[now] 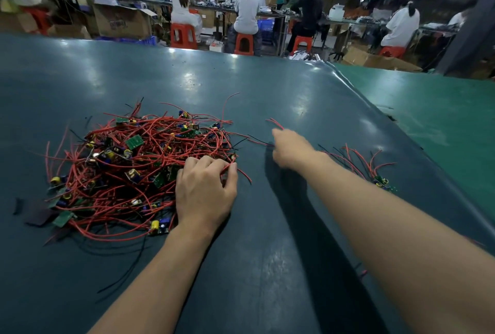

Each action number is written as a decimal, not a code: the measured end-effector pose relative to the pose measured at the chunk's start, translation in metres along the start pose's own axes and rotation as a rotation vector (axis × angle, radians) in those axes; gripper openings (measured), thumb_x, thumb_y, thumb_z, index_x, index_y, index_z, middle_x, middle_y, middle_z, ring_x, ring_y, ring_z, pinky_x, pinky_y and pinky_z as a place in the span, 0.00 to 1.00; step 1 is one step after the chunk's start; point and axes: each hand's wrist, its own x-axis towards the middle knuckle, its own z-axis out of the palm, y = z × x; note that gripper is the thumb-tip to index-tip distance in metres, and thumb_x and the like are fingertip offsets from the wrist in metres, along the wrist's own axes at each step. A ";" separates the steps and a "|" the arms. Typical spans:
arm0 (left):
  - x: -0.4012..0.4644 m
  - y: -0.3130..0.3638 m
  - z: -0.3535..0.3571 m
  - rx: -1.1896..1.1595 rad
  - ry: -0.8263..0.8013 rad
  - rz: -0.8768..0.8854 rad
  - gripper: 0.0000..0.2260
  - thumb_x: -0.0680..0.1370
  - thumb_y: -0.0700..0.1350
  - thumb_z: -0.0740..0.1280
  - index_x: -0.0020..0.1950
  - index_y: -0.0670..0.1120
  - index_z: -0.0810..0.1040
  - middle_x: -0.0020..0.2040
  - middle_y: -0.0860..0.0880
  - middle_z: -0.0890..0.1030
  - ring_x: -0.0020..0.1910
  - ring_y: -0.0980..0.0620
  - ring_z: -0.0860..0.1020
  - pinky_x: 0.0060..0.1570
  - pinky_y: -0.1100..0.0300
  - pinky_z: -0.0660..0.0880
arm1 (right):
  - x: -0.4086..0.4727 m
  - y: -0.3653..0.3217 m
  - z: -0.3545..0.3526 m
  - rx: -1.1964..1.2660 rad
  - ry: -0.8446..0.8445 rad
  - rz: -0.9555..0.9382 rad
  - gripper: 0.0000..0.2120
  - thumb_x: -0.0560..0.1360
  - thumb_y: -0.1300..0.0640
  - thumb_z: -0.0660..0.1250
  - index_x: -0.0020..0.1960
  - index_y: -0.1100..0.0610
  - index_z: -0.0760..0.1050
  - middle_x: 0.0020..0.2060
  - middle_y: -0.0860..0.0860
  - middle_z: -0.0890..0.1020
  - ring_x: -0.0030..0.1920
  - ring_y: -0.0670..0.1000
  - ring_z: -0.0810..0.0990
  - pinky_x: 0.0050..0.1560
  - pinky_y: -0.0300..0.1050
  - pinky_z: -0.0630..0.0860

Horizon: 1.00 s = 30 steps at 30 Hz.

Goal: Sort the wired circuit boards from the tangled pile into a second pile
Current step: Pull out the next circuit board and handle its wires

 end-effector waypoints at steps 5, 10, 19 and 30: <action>0.001 -0.002 0.002 -0.002 -0.010 0.009 0.10 0.78 0.50 0.68 0.46 0.45 0.84 0.42 0.47 0.82 0.46 0.42 0.75 0.48 0.47 0.73 | 0.010 -0.006 0.017 -0.071 0.150 -0.110 0.10 0.77 0.68 0.56 0.56 0.64 0.73 0.56 0.60 0.75 0.57 0.62 0.76 0.50 0.51 0.71; 0.002 -0.001 0.003 0.001 -0.029 0.011 0.12 0.79 0.52 0.66 0.47 0.45 0.84 0.43 0.47 0.82 0.47 0.44 0.74 0.49 0.48 0.72 | 0.002 -0.011 -0.010 0.671 0.723 0.168 0.03 0.75 0.60 0.65 0.46 0.60 0.75 0.43 0.58 0.81 0.46 0.60 0.79 0.46 0.47 0.72; 0.000 0.001 -0.002 -0.067 -0.017 -0.017 0.12 0.79 0.51 0.66 0.44 0.44 0.84 0.41 0.47 0.82 0.47 0.42 0.75 0.49 0.47 0.73 | -0.101 -0.017 -0.021 2.195 1.190 0.838 0.06 0.78 0.69 0.58 0.43 0.63 0.69 0.35 0.57 0.77 0.27 0.50 0.81 0.36 0.39 0.80; -0.003 0.000 -0.006 -0.259 0.160 0.144 0.10 0.80 0.44 0.66 0.42 0.41 0.82 0.40 0.46 0.80 0.41 0.45 0.75 0.46 0.52 0.72 | -0.108 -0.038 -0.016 2.186 0.615 0.853 0.02 0.79 0.64 0.60 0.49 0.61 0.72 0.34 0.53 0.76 0.32 0.50 0.76 0.33 0.37 0.77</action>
